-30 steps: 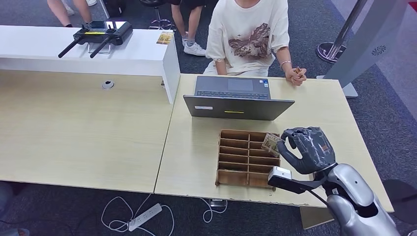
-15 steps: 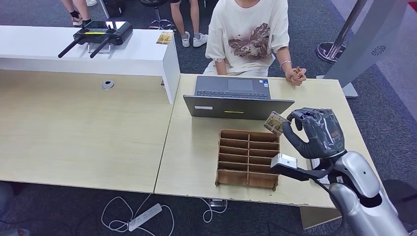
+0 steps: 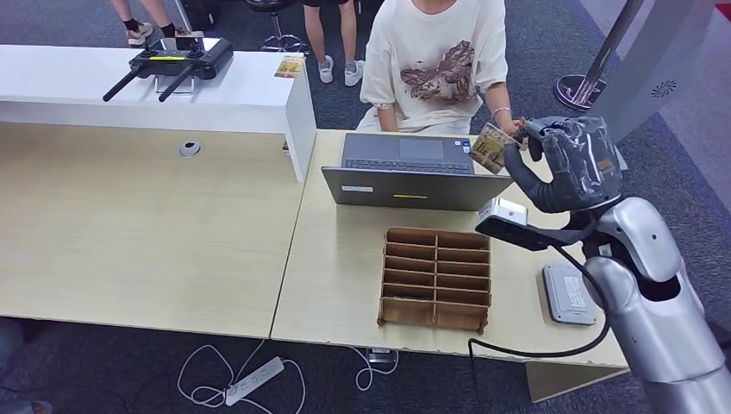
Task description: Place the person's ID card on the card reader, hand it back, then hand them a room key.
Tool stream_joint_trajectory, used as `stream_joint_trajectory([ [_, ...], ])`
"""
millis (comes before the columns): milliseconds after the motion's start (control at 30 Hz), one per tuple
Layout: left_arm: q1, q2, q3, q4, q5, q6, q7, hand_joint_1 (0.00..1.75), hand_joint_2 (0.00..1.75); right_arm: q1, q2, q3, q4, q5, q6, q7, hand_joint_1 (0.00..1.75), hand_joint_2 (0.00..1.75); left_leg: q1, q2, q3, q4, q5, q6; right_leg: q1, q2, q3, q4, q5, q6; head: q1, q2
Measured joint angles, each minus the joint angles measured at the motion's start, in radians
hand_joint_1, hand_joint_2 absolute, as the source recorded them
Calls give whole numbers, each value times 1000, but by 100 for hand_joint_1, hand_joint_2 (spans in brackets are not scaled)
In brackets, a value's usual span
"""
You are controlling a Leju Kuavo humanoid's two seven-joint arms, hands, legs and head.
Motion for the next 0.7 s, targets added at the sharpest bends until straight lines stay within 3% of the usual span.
stream_joint_trajectory([
  [467, -3, 6, -6, 0, 2, 0, 5, 0, 0, -281, 69, 62, 279, -34, 50, 33, 175, 175, 0, 0, 0, 0, 2, 0, 0, -1, 0, 1, 1, -1, 0, 0],
  [700, -2, 6, -6, 0, 12, -1, 5, 0, 0, -407, 139, 96, 459, -27, 64, 45, 175, 175, 0, 0, 0, 0, 2, -1, 0, 0, 0, 1, 1, -1, 0, 0],
])
